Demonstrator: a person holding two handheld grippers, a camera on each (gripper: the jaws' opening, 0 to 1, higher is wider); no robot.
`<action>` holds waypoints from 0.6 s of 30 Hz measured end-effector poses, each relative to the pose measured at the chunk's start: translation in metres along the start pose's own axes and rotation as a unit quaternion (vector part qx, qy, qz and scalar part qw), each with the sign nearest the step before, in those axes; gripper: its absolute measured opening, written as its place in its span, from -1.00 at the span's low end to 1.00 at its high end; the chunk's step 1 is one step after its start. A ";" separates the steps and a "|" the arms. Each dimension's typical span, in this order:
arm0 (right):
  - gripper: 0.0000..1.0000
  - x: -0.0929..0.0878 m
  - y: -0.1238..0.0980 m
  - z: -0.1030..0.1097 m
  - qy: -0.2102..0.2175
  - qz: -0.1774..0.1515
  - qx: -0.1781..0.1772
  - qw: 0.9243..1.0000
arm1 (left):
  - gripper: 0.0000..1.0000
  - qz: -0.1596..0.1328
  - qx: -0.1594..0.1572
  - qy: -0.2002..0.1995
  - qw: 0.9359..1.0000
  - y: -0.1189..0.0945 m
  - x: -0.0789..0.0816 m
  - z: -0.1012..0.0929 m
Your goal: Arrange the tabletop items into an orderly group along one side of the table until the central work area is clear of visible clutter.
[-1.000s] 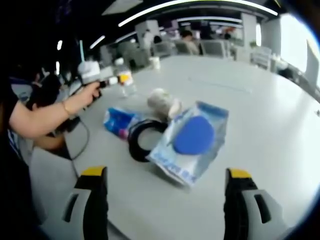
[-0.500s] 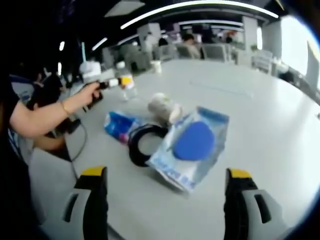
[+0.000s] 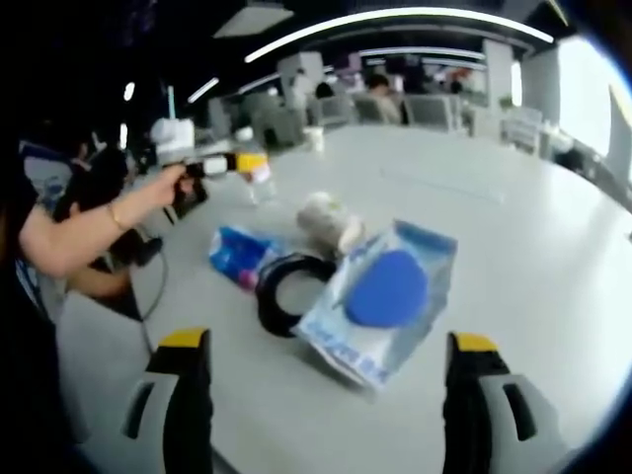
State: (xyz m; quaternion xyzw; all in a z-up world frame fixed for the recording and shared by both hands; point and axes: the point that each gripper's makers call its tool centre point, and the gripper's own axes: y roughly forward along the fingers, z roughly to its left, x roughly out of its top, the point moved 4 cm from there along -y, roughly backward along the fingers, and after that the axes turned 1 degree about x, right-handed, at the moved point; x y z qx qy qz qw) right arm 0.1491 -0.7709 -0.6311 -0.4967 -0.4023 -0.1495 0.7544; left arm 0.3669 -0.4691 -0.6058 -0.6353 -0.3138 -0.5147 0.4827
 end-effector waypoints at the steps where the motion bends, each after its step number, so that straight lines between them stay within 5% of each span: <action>1: 0.92 0.000 0.000 0.000 0.000 0.000 0.000 1.000 | 1.00 0.001 -0.002 0.000 1.000 -0.002 -0.001 -0.004; 18: 0.92 -0.006 -0.004 0.005 0.003 0.005 0.005 1.000 | 1.00 -0.001 -0.002 0.008 1.000 -0.022 -0.002 -0.016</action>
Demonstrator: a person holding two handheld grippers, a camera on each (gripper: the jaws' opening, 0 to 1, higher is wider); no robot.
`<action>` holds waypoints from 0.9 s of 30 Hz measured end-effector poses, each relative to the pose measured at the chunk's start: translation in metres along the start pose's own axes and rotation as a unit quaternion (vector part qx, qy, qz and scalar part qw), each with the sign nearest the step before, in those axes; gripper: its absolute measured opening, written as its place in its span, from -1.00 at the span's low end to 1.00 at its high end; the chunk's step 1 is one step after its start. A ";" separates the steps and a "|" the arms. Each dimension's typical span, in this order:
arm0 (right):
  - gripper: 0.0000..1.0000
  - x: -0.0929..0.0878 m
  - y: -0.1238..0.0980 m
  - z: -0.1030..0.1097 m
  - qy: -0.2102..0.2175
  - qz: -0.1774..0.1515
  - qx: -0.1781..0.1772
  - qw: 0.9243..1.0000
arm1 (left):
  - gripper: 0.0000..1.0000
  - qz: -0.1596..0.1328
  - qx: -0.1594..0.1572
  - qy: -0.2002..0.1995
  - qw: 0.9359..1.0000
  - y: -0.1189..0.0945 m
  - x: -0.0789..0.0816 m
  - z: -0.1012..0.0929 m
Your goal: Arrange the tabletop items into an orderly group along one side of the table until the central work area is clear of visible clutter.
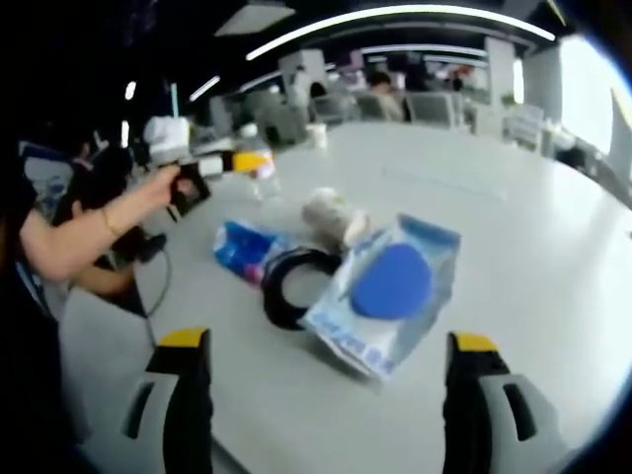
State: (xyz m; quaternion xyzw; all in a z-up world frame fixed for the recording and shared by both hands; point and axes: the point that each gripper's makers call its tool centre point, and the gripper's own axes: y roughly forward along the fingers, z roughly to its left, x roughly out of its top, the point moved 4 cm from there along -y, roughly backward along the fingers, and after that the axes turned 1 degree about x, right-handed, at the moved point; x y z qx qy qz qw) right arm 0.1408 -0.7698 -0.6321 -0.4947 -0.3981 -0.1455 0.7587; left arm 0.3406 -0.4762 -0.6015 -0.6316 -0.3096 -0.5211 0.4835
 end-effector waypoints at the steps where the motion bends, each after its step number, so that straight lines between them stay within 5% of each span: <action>1: 0.92 0.000 0.000 0.000 0.000 0.000 0.000 1.000 | 1.00 0.001 0.000 0.000 1.000 -0.001 -0.001 -0.001; 14: 0.92 -0.001 -0.002 0.000 -0.002 0.000 0.001 1.000 | 0.98 0.007 -0.009 0.004 1.000 -0.014 -0.001 -0.022; 27: 0.93 -0.007 -0.004 0.005 -0.005 -0.003 0.013 1.000 | 0.79 0.021 -0.066 0.019 0.997 -0.008 -0.008 -0.055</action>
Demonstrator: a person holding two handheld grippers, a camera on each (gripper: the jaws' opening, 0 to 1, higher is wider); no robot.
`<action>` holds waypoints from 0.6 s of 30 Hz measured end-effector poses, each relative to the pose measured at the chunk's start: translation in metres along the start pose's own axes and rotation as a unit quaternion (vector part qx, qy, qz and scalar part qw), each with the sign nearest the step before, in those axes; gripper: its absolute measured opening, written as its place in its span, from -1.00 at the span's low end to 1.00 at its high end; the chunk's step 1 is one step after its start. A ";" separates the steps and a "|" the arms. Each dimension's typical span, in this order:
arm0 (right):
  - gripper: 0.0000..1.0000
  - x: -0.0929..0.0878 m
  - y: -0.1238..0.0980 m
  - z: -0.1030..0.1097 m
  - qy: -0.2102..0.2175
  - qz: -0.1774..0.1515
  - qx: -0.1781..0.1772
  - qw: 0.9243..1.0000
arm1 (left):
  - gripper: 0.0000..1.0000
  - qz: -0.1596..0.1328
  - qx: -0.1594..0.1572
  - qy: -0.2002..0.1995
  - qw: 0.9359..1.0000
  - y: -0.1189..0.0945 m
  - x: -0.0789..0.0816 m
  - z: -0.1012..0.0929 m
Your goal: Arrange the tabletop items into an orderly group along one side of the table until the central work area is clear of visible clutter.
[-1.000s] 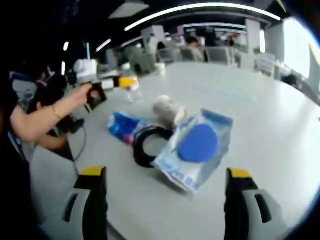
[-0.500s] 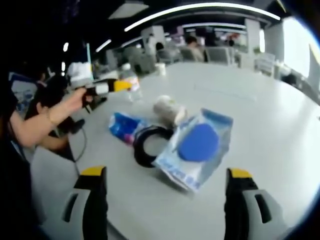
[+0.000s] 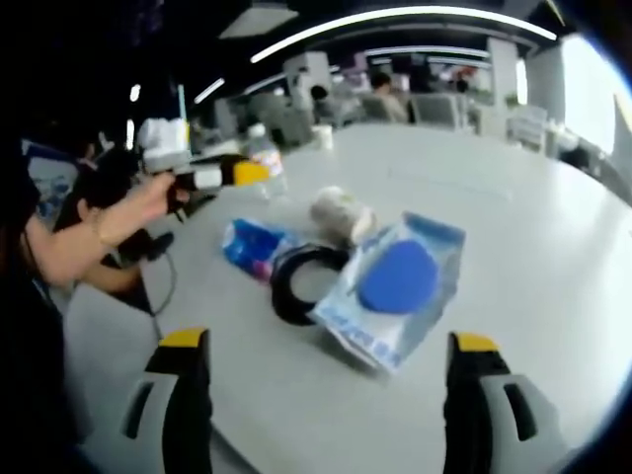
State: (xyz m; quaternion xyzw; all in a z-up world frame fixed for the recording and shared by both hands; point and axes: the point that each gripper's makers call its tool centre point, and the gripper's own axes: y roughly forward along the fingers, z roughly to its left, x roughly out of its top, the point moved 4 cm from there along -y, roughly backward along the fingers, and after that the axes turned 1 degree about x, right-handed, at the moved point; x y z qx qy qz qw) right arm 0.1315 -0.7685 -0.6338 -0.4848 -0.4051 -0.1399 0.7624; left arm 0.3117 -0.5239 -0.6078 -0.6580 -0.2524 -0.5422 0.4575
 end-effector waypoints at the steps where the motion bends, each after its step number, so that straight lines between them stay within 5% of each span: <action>1: 0.93 0.000 0.000 0.000 0.000 0.001 0.000 1.000 | 0.76 0.001 -0.004 -0.001 1.000 0.002 -0.001 -0.002; 5: 0.93 0.000 -0.001 -0.001 0.004 -0.002 -0.002 1.000 | 0.69 0.008 -0.022 0.008 1.000 0.009 -0.004 -0.011; 18: 0.93 -0.001 -0.001 -0.003 0.011 -0.005 -0.004 1.000 | -0.04 0.040 -0.074 0.027 0.996 0.031 -0.017 -0.036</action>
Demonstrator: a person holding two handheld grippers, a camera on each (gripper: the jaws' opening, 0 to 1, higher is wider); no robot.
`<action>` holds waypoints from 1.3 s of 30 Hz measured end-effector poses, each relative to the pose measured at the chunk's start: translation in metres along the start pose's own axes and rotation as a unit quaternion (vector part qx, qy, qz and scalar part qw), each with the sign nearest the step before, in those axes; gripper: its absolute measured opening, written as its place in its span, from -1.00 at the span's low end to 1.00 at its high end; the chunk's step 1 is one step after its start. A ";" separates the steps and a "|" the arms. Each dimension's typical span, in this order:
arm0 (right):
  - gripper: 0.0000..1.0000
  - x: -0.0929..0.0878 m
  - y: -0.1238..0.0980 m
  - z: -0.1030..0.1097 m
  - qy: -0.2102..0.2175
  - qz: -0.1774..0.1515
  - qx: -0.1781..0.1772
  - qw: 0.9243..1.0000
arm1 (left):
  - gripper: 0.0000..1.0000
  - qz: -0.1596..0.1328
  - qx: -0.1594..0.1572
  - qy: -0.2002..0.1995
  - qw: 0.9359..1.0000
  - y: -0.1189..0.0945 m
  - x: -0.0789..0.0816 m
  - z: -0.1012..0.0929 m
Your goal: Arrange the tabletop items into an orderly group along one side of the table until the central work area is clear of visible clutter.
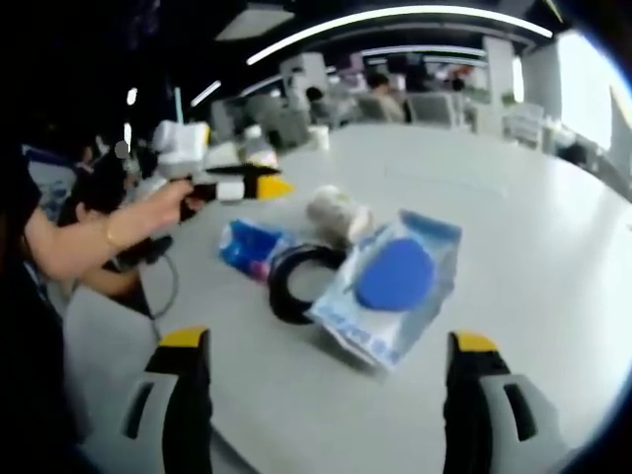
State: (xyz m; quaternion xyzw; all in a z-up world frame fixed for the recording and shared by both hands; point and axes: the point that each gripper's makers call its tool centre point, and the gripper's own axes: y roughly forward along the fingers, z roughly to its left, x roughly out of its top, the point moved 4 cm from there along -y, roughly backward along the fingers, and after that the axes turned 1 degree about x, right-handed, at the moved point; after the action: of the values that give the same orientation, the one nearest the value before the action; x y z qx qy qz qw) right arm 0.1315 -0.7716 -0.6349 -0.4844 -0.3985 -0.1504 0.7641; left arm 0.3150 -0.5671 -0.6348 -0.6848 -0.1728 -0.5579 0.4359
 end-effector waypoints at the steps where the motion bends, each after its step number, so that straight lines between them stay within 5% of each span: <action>1: 0.93 0.000 0.000 -0.001 0.000 0.000 -0.001 1.000 | -0.04 0.003 -0.002 -0.001 1.000 0.002 -0.001 0.000; 14: 0.93 -0.004 0.000 -0.003 0.007 0.003 -0.005 1.000 | -0.34 0.030 -0.059 -0.001 0.998 0.023 -0.015 -0.017; 39: 0.92 -0.003 -0.002 -0.010 0.023 -0.008 -0.013 1.000 | -0.89 0.074 -0.092 0.031 0.992 0.041 -0.029 -0.028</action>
State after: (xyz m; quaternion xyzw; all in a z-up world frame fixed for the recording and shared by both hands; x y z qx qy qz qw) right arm 0.1330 -0.7816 -0.6374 -0.4877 -0.3826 -0.1723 0.7656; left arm 0.3183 -0.6046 -0.6774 -0.7156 -0.0559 -0.5582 0.4161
